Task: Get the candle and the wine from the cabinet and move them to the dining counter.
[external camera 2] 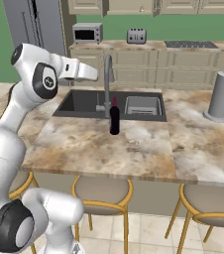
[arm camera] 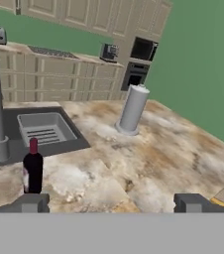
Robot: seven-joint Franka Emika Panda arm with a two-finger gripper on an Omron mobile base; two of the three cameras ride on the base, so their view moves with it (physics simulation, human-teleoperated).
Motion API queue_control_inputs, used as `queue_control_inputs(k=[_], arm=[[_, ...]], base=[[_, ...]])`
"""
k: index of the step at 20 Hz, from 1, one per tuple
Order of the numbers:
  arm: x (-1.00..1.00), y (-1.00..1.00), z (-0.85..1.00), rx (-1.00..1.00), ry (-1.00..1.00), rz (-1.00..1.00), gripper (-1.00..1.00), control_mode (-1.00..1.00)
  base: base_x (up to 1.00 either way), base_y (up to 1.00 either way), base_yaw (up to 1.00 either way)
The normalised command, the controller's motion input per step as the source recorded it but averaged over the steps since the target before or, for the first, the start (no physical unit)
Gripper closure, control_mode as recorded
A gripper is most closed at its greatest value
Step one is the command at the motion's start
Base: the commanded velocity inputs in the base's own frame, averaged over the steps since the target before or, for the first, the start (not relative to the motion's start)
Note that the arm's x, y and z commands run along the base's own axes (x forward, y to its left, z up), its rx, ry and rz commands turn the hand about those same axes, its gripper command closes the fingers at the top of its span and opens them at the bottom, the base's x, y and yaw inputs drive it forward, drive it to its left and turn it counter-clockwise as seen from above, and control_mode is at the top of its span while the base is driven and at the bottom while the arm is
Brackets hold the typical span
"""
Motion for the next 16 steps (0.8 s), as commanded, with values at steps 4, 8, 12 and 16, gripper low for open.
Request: queue_control_inputs(k=[4,8,12,16], arm=[[-0.57,0.41,0.22,0.0,0.0,0.14,-1.0,-1.0],[-0.44,0.37,0.14,0.06,0.0,0.25,-1.0,-1.0],[-0.42,0.12,0.17,0.14,0.01,0.29,-1.0,-1.0],[-0.34,0.01,0.12,0.14,0.02,0.25,-1.0,-1.0]], base=[[0.0,0.0,0.0],[0.0,0.0,0.0],[0.0,0.0,0.0],[0.0,0.0,0.0]])
